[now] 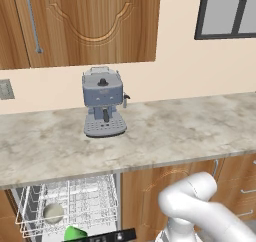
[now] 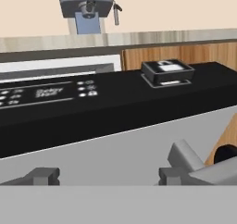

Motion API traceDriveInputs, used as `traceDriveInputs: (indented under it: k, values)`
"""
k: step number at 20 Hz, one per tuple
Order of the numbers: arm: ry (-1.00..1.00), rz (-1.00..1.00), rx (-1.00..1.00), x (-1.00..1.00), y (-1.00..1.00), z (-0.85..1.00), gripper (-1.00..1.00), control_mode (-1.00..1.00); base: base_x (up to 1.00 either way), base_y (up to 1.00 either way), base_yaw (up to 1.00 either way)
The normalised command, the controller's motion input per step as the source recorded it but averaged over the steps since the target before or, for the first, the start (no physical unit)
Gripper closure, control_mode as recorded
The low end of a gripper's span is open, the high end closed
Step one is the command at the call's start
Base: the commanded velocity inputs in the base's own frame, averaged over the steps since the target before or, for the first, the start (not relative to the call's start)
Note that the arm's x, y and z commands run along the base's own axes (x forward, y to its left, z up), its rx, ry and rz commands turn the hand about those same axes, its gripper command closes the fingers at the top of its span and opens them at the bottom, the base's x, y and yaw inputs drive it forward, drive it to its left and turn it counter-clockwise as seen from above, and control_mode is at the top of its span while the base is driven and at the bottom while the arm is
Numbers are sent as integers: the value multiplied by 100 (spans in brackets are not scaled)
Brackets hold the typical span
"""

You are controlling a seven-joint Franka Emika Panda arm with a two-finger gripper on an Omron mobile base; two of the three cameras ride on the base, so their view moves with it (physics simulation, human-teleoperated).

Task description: Pick up the cup and bowl from the counter, place them in the dishwasher, and close the dishwasher door.

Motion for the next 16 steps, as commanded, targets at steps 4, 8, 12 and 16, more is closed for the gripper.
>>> traceDriveInputs:
  k: [4,8,12,16]
  values:
    - [0,0,17,100,-95,0,-100,-100,0,0,0]
    - [0,0,8,100,-94,0,-100,-100,0,0,0]
    - [0,0,1,100,-100,0,-100,-100,0,0,0]
    - [0,0,0,100,-100,0,-100,-100,0,0,0]
